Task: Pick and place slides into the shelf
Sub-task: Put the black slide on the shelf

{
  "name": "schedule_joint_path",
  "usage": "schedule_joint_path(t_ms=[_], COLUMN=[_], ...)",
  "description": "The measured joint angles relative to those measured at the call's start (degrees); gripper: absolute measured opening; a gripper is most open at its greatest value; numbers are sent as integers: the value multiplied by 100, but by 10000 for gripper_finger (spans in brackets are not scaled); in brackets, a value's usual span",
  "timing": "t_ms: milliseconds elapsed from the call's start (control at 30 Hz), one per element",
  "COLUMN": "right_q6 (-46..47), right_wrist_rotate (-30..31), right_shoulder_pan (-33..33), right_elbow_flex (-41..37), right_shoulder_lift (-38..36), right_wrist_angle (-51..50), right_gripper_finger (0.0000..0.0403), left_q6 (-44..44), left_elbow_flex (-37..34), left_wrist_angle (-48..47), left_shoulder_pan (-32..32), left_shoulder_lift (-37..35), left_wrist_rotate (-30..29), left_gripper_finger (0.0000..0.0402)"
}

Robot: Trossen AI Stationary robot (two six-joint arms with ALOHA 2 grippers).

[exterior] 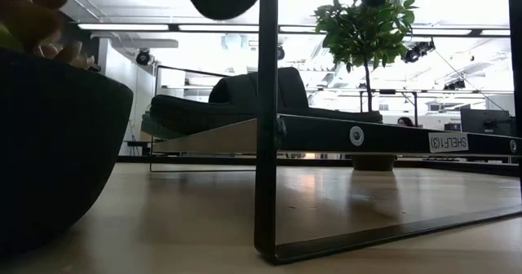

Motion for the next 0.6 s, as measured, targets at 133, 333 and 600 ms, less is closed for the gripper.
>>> schedule_joint_path(t_ms=[133,333,600], right_q6=[131,295,112], right_wrist_rotate=[862,1088,1537], right_shoulder_pan=[196,238,330], right_elbow_flex=[0,0,0], right_shoulder_lift=[-282,-312,-582], right_wrist_angle=[-242,-217,-299], right_gripper_finger=[83,83,83], left_q6=[84,1315,2200], left_elbow_flex=[0,0,0], left_wrist_angle=[530,1959,2451], left_shoulder_pan=[392,918,1062], left_shoulder_lift=[1,1,10], left_wrist_rotate=[22,257,533], left_gripper_finger=[2,2,2])
